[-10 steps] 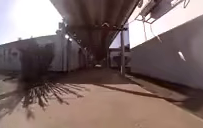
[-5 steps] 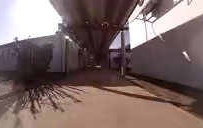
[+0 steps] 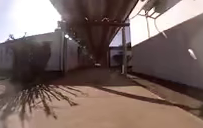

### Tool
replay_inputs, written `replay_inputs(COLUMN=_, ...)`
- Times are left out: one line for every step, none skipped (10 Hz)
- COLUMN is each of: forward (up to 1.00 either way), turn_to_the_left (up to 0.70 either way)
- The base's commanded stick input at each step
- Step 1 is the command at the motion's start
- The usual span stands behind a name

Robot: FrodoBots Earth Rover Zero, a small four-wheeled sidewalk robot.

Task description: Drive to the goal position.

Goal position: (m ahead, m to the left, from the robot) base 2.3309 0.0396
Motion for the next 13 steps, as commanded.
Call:
replay_inputs(forward=0.5, turn_to_the_left=0.0)
replay_inputs(forward=0.5, turn_to_the_left=0.0)
replay_inputs(forward=0.5, turn_to_the_left=0.0)
replay_inputs(forward=0.5, turn_to_the_left=0.0)
replay_inputs(forward=0.5, turn_to_the_left=0.0)
replay_inputs(forward=0.5, turn_to_the_left=0.0)
replay_inputs(forward=0.5, turn_to_the_left=0.0)
replay_inputs(forward=0.5, turn_to_the_left=0.0)
replay_inputs(forward=0.5, turn_to_the_left=0.0)
replay_inputs(forward=0.5, turn_to_the_left=0.0)
replay_inputs(forward=0.5, turn_to_the_left=0.0)
replay_inputs(forward=0.5, turn_to_the_left=0.0)
replay_inputs(forward=0.5, turn_to_the_left=0.0)
